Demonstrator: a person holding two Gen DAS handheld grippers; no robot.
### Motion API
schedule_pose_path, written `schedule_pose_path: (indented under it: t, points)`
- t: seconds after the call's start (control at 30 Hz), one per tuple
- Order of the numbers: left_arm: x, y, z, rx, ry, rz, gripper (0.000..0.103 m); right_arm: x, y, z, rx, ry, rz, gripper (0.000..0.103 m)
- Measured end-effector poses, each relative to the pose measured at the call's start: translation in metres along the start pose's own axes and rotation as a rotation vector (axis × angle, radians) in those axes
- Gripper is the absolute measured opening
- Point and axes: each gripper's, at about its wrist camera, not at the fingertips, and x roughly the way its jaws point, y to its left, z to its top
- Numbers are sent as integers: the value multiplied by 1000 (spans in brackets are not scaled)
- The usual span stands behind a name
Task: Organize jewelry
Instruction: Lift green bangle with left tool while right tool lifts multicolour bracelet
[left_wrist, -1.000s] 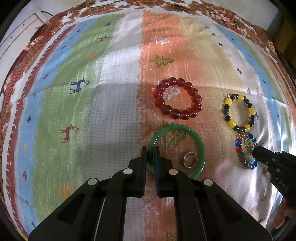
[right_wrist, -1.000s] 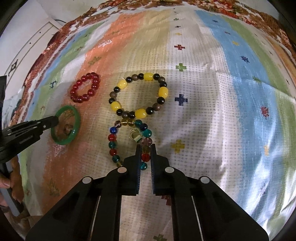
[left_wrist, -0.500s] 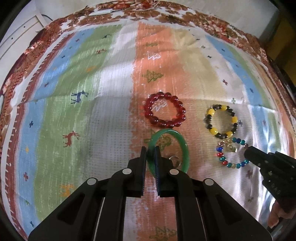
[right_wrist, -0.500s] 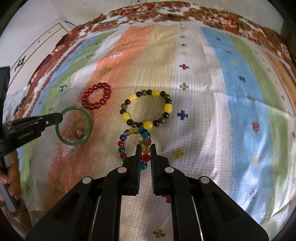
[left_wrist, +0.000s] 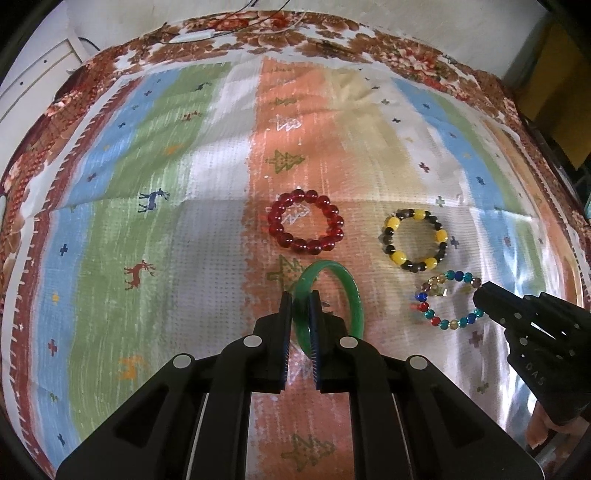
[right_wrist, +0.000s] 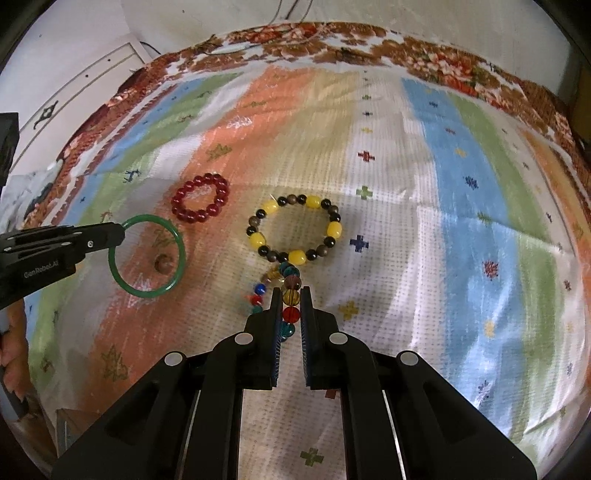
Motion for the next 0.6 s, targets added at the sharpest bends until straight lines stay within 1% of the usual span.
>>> schedule_pose_path:
  t: [0.27,0.6]
  points:
    - [-18,-5,-6,-5,-48,-13,9,-16,4,-3,-20,-45,-14,10]
    - [-37,-8,-14,-16,-101,-10,9,-37,6,-8,-22,-107,-35,10]
